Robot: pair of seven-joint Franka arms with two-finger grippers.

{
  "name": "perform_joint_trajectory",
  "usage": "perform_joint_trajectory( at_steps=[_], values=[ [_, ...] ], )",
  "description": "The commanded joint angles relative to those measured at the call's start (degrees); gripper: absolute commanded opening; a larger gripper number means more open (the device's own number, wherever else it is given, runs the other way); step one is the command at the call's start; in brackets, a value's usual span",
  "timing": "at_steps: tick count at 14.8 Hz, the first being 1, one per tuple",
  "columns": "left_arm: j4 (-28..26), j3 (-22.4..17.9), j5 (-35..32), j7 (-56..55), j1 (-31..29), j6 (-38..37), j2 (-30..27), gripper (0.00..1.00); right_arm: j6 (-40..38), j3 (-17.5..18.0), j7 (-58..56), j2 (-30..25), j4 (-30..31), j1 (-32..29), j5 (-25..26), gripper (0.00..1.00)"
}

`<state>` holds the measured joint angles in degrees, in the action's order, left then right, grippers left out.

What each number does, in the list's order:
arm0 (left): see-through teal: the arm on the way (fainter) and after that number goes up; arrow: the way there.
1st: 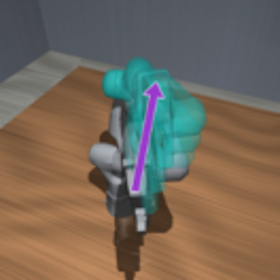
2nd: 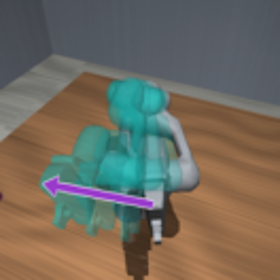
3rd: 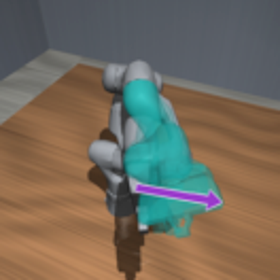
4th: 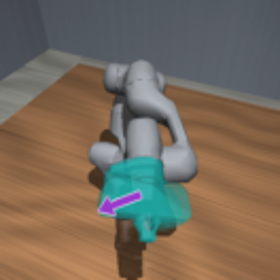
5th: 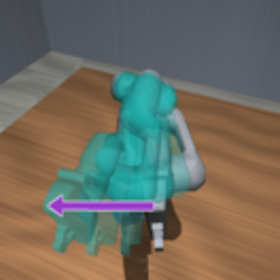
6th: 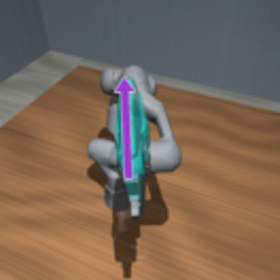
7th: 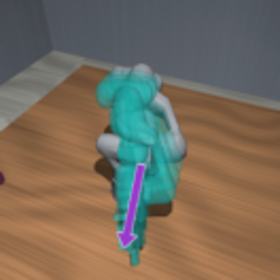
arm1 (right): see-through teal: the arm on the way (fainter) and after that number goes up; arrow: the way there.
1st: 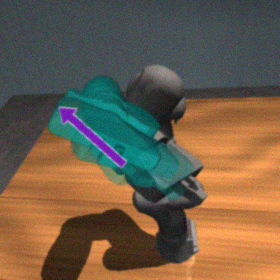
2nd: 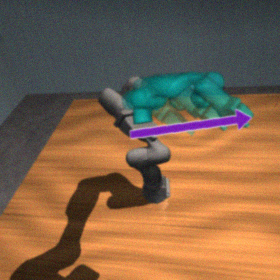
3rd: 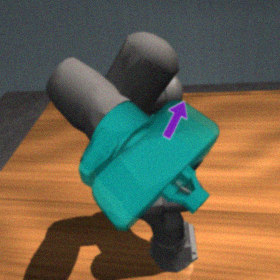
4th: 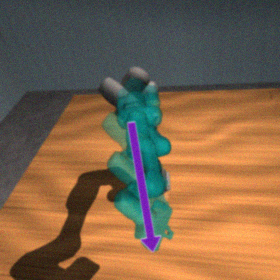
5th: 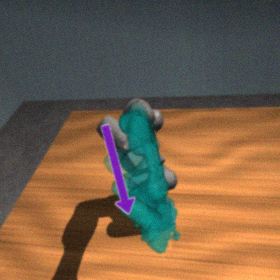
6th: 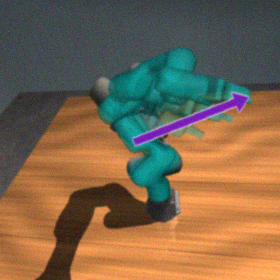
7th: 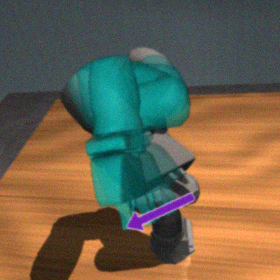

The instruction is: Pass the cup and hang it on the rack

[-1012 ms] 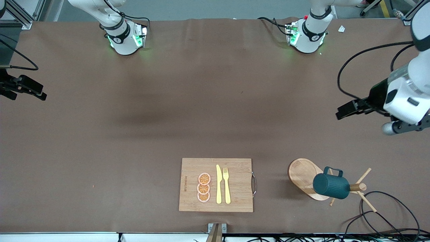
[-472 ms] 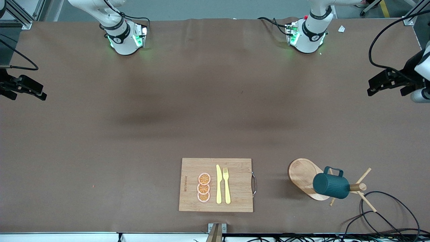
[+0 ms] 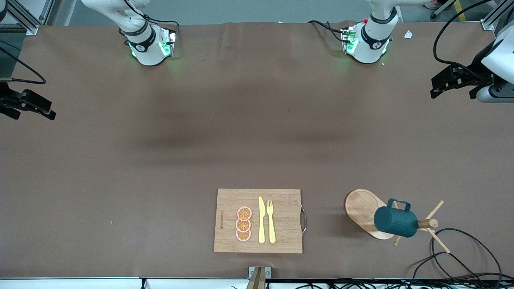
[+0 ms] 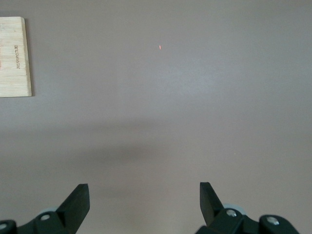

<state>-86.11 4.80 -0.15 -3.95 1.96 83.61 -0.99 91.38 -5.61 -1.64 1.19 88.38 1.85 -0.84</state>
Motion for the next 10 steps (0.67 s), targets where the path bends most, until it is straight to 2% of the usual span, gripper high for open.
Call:
perform_joint_trajectory(
  at_steps=[1,10],
  values=[
    [-3.98,0.65,-0.73,-0.18,-0.73,1.55,-3.14,1.00,0.03,-0.10,0.41,-1.37,0.92,0.35,0.49,1.00],
    [-3.54,0.21,-0.65,0.26,-1.43,1.38,-3.84,1.00,0.03,-0.10,0.32,-1.37,0.92,0.35,0.49,1.00]
  ],
)
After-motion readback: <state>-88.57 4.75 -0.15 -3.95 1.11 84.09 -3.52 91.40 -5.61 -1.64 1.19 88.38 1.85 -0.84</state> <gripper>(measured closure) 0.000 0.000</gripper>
